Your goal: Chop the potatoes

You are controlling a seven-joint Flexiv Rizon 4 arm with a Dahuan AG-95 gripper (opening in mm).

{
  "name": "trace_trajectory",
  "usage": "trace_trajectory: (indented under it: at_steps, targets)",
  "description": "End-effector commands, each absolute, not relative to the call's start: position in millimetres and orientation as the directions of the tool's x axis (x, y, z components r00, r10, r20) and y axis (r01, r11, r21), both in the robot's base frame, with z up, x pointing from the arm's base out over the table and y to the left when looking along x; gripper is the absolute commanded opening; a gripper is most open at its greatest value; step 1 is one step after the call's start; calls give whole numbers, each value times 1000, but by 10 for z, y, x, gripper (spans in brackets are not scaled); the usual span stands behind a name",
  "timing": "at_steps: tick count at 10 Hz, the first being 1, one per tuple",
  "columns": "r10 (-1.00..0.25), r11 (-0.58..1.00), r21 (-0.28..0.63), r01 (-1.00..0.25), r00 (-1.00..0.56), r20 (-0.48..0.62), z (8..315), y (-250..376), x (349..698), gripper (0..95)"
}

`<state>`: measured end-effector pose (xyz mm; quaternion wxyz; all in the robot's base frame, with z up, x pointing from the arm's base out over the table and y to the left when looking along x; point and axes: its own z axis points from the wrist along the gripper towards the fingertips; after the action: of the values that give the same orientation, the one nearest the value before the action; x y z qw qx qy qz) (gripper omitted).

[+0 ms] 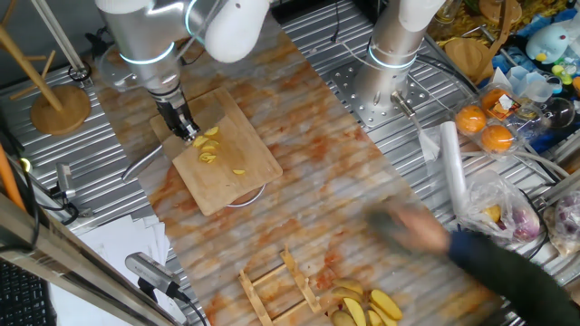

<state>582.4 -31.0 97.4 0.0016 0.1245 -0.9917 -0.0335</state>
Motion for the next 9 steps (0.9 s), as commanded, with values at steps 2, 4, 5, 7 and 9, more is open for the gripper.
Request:
trace_trajectory:
  at_steps: [2,4,5,7,9]
  targets:
    - [-271,960,65,-271,-963,-5,971,-317,5828,0]
    - [-260,965,54,-258,-965,28,971,-317,5828,0]
    - [-260,965,53,-258,-965,34,971,-317,5828,0]
    - [-265,963,64,-262,-963,47,988,-283,5831,0]
    - [-249,967,63,-245,-966,69,988,-283,5831,0]
